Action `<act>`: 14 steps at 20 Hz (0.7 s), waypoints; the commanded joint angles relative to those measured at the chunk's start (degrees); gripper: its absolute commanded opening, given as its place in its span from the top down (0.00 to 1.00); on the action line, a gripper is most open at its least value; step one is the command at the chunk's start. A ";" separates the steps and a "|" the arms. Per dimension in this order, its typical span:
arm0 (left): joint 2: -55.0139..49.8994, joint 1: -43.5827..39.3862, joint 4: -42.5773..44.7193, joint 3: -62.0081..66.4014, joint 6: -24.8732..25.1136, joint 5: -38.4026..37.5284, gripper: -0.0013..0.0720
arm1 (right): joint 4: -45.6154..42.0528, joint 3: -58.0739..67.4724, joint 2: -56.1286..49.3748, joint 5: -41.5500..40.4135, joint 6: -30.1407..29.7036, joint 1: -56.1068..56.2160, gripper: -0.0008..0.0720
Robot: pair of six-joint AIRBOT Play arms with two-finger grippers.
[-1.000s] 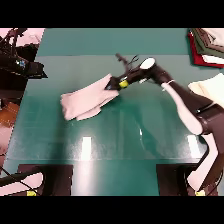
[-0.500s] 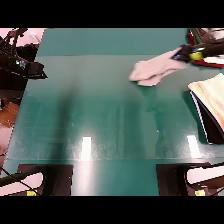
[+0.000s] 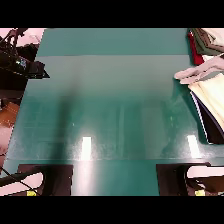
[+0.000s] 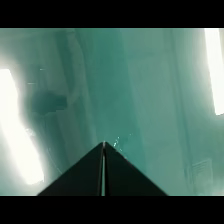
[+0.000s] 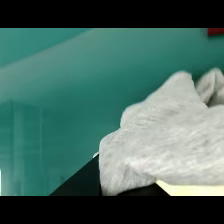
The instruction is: Fold the shirts.
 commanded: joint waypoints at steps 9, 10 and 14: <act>0.00 0.04 -0.90 -0.02 -0.02 0.02 0.95 | 2.23 0.02 9.94 -0.85 -2.21 -8.15 0.97; 0.00 0.04 -0.90 -0.02 -0.02 0.04 0.95 | 2.21 0.02 10.43 0.94 -2.19 -9.07 0.97; 0.00 0.04 -0.90 -0.02 0.42 0.00 0.95 | -1.62 0.00 12.41 5.86 0.33 -11.87 0.97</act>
